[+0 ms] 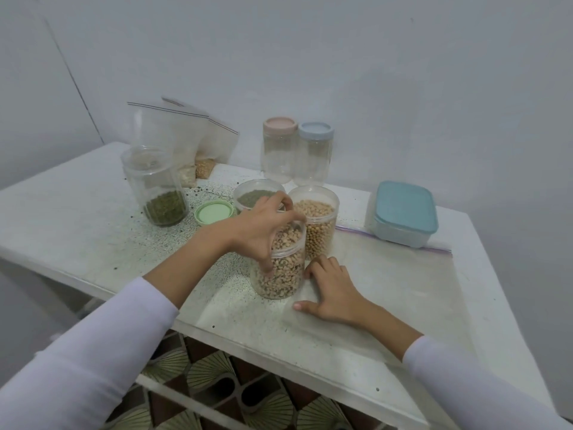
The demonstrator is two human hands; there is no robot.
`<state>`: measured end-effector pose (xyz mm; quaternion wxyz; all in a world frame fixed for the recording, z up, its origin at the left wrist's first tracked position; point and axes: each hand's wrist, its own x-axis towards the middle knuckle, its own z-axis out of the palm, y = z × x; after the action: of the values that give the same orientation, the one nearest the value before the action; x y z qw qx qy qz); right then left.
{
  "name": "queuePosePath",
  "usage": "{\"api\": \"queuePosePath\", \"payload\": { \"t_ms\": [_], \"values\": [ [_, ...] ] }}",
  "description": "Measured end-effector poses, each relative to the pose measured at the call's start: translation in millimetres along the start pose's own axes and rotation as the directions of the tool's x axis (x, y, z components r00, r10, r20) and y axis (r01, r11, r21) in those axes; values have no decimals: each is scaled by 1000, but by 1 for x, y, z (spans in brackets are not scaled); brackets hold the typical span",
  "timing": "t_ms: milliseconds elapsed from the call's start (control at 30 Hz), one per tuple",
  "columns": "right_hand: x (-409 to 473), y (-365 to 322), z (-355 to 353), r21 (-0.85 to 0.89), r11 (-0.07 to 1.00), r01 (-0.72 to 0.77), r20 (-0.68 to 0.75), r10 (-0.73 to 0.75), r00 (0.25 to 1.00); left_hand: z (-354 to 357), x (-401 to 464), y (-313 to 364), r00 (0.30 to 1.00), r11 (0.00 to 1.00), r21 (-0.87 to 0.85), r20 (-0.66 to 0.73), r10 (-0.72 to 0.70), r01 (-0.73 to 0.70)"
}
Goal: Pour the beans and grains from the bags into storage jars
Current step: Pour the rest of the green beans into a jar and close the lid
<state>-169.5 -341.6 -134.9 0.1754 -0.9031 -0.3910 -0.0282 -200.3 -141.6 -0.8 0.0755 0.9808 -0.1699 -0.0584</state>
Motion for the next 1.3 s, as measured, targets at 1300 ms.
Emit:
{"api": "queuePosePath", "payload": {
  "t_ms": [1300],
  "values": [
    [215, -158, -129, -54, 991, 118, 106, -112, 988, -66, -47, -159, 485, 837, -545, -717, -500, 57]
  ]
}}
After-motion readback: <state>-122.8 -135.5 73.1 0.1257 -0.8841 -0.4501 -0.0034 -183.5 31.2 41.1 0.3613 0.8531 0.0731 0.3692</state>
